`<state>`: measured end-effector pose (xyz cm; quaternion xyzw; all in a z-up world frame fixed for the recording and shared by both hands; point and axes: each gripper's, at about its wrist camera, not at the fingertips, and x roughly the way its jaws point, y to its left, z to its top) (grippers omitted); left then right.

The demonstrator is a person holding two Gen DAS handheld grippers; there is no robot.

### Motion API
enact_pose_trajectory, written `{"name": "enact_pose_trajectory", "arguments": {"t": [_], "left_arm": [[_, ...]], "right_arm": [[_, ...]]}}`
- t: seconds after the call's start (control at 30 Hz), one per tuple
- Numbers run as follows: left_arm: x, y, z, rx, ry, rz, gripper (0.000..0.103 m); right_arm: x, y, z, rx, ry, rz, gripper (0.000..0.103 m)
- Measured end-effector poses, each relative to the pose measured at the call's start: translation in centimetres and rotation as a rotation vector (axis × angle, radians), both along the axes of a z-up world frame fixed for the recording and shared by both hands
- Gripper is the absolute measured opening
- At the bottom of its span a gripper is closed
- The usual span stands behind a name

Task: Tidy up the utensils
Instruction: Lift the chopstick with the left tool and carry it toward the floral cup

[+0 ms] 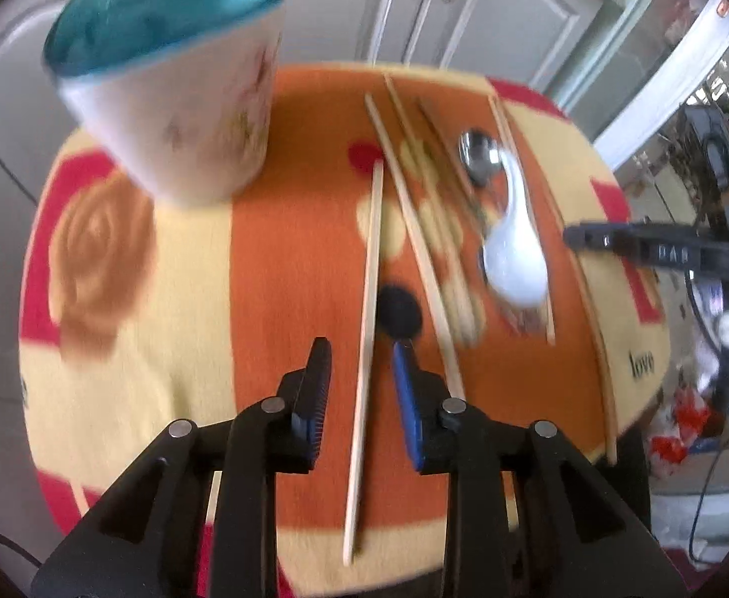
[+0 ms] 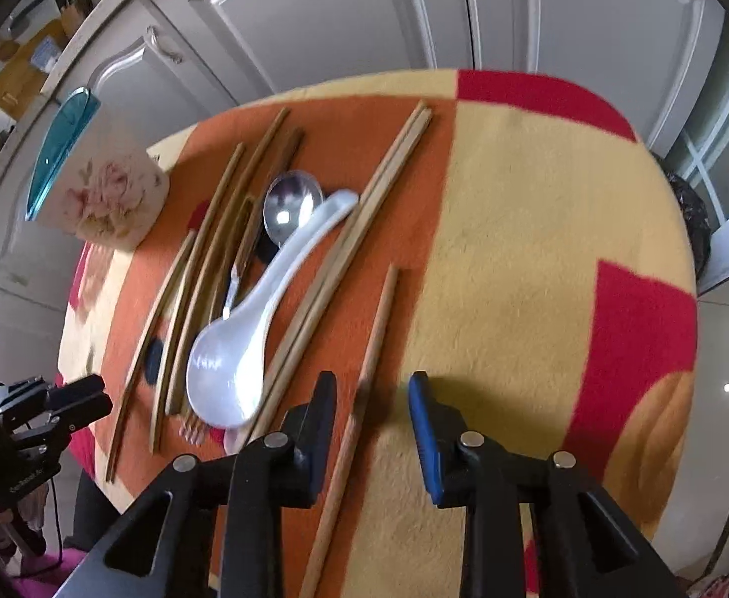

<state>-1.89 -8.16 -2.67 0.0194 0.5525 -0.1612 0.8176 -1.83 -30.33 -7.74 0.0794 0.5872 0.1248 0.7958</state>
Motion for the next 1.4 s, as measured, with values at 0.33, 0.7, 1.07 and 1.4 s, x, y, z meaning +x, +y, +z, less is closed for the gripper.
{"name": "enact_pose_trajectory", "arguments": {"t": [0.33,0.7,1.07,1.4], "left_arm": [[5.6,-3.1,-1.7,0.109,-0.019,-0.014,0.026],[6.2,-3.3,-1.7,0.085,-0.006,0.000,0.004],[2.6,1.3,6.7,-0.139,-0.130,0.048,0.004],[-0.7,2.8,11.9,-0.212,-0.235,0.032,0.004]], "right_arm": [[1.7,0.1,-0.2,-0.025,-0.023,-0.050,0.028],[1.9,0.5,0.2,-0.033,-0.084,-0.001,0.007],[-1.4,-0.4,6.6,0.068,-0.206,0.033,0.006],[-5.6,1.0,14.2,0.133,-0.370,0.057,0.005]]}}
